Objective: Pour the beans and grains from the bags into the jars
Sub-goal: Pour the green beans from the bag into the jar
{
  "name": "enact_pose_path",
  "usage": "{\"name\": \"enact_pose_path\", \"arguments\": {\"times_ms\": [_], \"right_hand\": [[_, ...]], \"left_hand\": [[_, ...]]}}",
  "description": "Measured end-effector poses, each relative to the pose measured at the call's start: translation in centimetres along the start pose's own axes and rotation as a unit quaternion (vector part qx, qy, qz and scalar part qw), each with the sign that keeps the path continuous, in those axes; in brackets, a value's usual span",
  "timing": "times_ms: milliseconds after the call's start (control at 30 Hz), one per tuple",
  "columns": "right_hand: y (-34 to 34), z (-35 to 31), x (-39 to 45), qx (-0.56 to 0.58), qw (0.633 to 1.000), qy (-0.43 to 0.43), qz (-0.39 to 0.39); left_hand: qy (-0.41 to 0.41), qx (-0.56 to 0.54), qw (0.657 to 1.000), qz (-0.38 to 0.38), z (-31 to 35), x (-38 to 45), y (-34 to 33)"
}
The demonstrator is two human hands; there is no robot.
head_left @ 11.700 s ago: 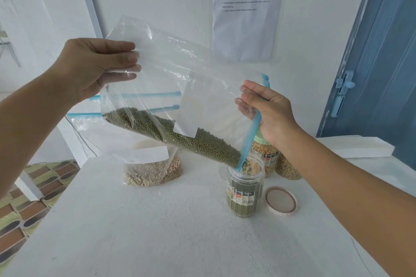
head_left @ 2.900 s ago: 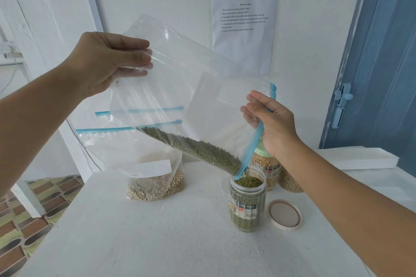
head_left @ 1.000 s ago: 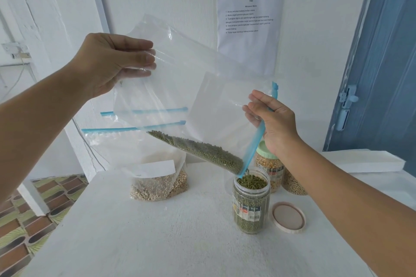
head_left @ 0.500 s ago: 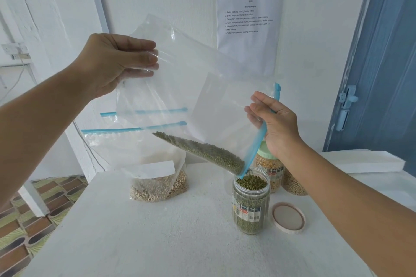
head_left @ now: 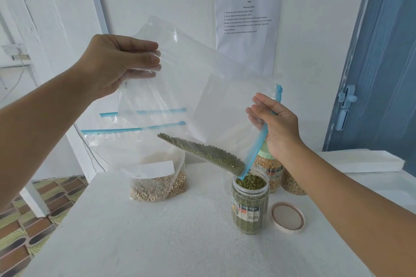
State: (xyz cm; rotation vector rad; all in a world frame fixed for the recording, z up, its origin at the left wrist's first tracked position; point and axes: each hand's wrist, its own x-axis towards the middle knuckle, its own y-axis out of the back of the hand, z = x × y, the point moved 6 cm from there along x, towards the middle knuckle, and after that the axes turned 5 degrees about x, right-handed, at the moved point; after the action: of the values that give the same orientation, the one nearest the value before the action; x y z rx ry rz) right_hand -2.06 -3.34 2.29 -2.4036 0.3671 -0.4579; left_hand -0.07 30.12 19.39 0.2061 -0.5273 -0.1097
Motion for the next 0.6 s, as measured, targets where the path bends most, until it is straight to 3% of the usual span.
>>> {"name": "enact_pose_path", "arguments": {"times_ms": [267, 600], "right_hand": [[0.1, -0.1, -0.2, 0.002, 1.0, -0.005, -0.004], [-0.1, -0.7, -0.9, -0.038, 0.998, 0.001, -0.05]], "left_hand": [[0.002, -0.009, 1.0, 0.006, -0.6, -0.6, 0.2], [0.016, -0.072, 0.995, 0.066, -4.5, -4.7, 1.4]]}}
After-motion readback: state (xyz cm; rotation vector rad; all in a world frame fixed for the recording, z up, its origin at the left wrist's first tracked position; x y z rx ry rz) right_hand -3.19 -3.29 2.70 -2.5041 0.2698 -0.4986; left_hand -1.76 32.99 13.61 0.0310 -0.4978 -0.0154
